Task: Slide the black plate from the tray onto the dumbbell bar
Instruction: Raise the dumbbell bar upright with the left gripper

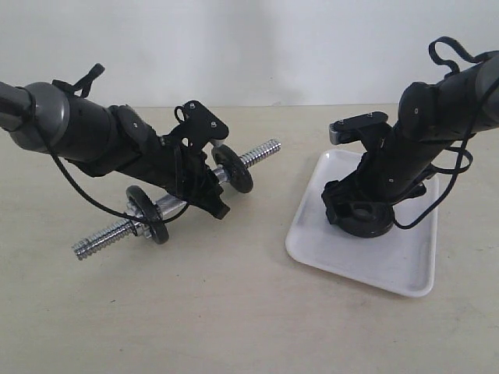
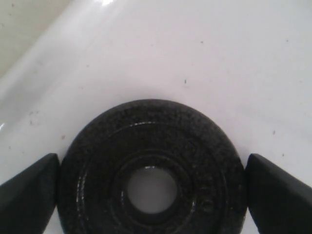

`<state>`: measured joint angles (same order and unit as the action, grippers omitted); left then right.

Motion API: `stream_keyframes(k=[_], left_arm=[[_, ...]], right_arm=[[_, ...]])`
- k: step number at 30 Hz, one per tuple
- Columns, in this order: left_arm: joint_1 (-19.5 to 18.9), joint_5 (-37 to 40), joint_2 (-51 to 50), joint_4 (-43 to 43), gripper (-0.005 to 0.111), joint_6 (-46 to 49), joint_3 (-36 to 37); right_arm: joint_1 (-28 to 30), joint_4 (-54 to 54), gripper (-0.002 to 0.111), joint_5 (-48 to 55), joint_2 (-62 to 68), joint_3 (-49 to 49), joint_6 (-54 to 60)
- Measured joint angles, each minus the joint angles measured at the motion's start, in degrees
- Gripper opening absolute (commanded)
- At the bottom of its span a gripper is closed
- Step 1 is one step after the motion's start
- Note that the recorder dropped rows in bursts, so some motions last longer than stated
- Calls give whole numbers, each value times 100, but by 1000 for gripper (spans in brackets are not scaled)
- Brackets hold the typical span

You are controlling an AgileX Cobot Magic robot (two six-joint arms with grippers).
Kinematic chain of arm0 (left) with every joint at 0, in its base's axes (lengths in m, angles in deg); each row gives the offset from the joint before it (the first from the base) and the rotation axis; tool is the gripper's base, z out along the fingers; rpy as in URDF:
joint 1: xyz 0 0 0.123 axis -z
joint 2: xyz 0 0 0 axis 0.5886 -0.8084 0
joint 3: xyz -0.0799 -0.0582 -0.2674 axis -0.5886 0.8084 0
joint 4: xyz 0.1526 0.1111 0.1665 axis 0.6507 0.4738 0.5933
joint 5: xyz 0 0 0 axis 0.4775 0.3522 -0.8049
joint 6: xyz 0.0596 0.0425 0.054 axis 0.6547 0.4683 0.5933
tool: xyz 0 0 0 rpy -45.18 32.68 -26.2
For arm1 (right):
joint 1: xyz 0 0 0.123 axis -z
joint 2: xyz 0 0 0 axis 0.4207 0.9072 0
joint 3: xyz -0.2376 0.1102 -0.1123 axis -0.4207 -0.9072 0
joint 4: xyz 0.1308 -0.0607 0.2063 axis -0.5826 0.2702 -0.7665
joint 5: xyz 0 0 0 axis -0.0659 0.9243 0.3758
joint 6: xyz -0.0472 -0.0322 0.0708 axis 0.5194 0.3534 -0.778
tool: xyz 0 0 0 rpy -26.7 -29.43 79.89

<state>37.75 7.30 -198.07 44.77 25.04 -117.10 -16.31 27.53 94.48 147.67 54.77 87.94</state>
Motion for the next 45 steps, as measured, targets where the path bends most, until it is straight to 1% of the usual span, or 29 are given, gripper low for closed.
stream_keyframes(k=[7, 11, 12, 14, 18, 24, 37, 41, 45], left_arm=[[0, 0, 92, 0, 4, 0, 0], [-42, 662, 1072, 138, 4, -55, 290], [-30, 709, 1437, 151, 4, -55, 249], [36, 464, 1678, 49, 4, -55, 104], [24, 292, 1674, 46, 4, -42, 109], [12, 498, 1674, 159, 4, -8, 144], [12, 535, 1674, 171, 4, -8, 144], [12, 548, 1674, 179, 4, 4, 144], [12, 606, 1674, 179, 4, 4, 144]], right_arm=[[0, 0, 0, -10, 0, 0, 12], [0, -10, 0, -10, 0, 0, 12], [0, -10, 0, -21, 0, 0, 12], [0, -22, 0, -21, 0, 0, 12], [0, -22, 0, -21, 0, 0, 12], [0, -22, 0, -21, 0, 0, 12], [0, -308, 0, -103, -24, -9, 235], [0, -430, 0, 7, -193, -91, 235], [0, -453, 0, 97, -660, -128, 266]])
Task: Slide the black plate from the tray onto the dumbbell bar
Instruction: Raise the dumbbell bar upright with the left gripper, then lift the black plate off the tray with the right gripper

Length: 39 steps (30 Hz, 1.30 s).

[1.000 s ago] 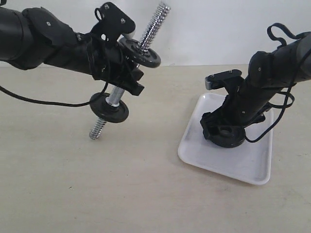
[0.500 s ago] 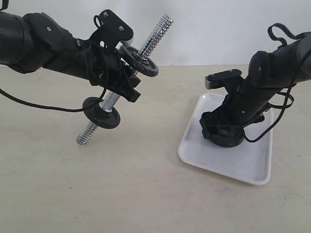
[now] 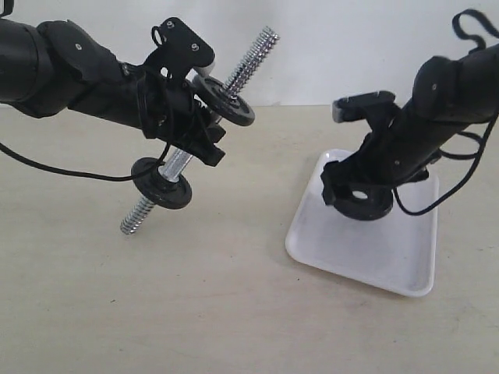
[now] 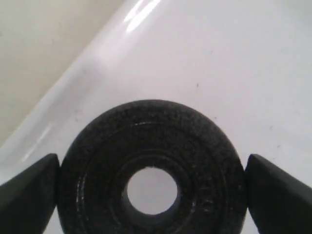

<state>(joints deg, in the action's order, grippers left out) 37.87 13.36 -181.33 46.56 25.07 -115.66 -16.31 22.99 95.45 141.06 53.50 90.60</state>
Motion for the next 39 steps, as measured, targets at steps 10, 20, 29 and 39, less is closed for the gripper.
stream_keyframes(k=[10, 20, 29, 39], left_arm=[[0, 228, 0, 42, 4, 43, 0], [0, 319, 0, 87, 4, 43, 0], [0, 397, 0, 98, 4, 80, 0], [0, 451, 0, 121, 4, 104, 0]], right_arm=[[0, -150, 0, -159, -1116, 0, 262], [0, -658, 0, -291, -1604, 0, 812], [0, -1187, 0, -313, -1784, 0, 1240], [210, -2410, 0, -461, -2582, 51, 2170]])
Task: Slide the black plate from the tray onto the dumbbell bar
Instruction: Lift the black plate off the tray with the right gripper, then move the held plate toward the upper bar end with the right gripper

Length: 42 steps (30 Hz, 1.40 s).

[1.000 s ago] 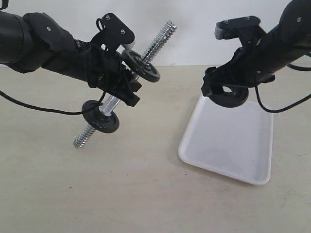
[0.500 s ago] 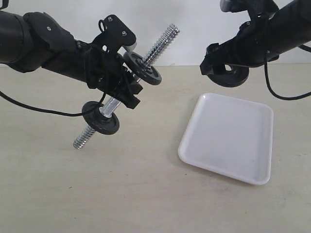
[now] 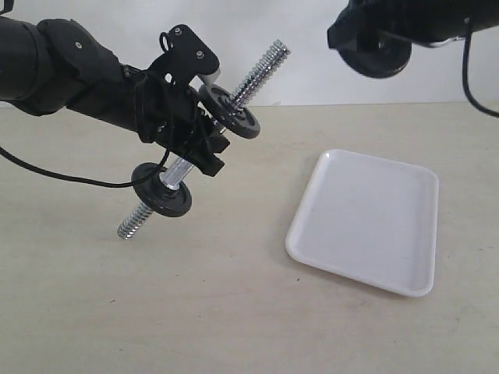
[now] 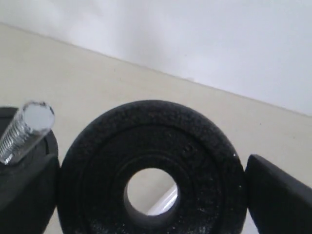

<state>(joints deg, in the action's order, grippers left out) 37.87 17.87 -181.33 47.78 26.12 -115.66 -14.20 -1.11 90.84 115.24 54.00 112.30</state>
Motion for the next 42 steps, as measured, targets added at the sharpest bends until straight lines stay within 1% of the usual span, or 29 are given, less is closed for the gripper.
stream_keyframes(k=[5, 7, 10, 12, 13, 18, 20, 24, 28, 31, 35, 38, 42], left_arm=[[0, 0, 0, 0, 4, 4, 0], [0, 0, 0, 0, 4, 4, 0], [0, 4, 0, 0, 4, 14, 0], [0, 15, 0, 0, 4, 14, 0], [0, 14, 0, 0, 4, 14, 0], [0, 174, 0, 7, 4, 14, 0], [0, 178, 0, 7, 4, 18, 0], [0, 188, 0, 7, 4, 18, 0], [0, 229, 0, 7, 4, 32, 0], [0, 296, 0, 14, 4, 65, -10], [0, 378, 0, 51, 4, 101, -21], [0, 388, 0, 51, 4, 101, -21], [0, 388, 0, 51, 4, 112, -21]], right_arm=[[51, -395, 0, -679, -462, 43, 62], [64, -395, 0, -662, -482, 43, 255], [64, -412, 0, -290, -482, 48, 409], [64, -622, 0, -21, -482, 48, 699], [64, -853, 0, 76, -482, 48, 903], [64, -2714, 0, 1000, -482, 48, 2838], [64, -2902, 0, 1056, -482, 48, 3017], [64, -2952, 0, 1085, -459, 64, 3144], [102, -2965, 0, 1585, -169, 308, 3205], [275, -3023, 0, 2138, 154, 518, 3217], [691, -3135, 0, 2689, 591, 735, 3301], [1098, -3492, 0, 3144, 823, 789, 3503], [1474, -3913, 0, 3862, 1038, 801, 3751]])
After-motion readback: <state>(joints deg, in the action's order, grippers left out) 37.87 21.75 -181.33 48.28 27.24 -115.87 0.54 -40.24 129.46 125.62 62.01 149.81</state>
